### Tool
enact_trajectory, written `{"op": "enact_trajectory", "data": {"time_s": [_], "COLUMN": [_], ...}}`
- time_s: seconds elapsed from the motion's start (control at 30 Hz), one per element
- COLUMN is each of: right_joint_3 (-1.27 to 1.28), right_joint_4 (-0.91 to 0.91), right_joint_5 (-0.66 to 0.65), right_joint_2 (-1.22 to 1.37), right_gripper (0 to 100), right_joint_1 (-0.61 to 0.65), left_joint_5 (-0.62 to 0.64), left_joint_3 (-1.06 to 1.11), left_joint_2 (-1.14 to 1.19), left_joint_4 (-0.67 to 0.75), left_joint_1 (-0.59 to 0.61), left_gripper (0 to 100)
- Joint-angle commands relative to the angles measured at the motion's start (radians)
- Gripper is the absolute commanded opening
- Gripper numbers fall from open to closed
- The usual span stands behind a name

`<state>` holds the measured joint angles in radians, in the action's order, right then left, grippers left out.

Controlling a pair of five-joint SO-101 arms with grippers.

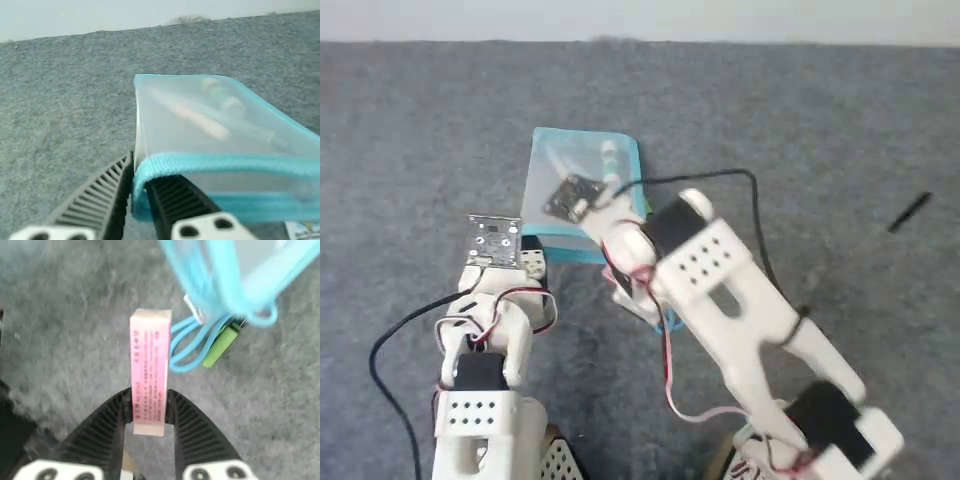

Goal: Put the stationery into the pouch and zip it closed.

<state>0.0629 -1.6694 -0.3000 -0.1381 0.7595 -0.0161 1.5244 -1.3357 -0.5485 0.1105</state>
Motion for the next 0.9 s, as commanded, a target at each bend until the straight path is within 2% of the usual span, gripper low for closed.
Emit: {"op": "enact_trajectory", "data": {"time_s": [0.0,0.37,0.53,0.8,0.87], "right_joint_3": [-0.15,-0.384,-0.545,-0.678,-0.678], "right_joint_4": [0.007,-0.008,-0.07,-0.108,-0.105], "right_joint_5": [0.041,0.17,0.183,0.178,0.178], "right_joint_2": [0.07,0.3,0.367,0.493,0.512], "right_gripper": [0.7,0.6,0.6,0.9,5.2], "right_joint_1": [-0.01,-0.166,-0.166,-0.166,-0.165], "left_joint_5": [-0.006,-0.009,-0.012,-0.012,-0.012], "left_joint_3": [-0.021,-0.01,-0.002,-0.001,-0.001], "left_joint_2": [-0.021,-0.02,-0.02,-0.02,-0.02], "left_joint_4": [0.032,0.032,0.032,0.031,0.031], "left_joint_1": [-0.06,-0.213,-0.278,-0.282,-0.282], "left_gripper": [1,1,1,1,1]}}
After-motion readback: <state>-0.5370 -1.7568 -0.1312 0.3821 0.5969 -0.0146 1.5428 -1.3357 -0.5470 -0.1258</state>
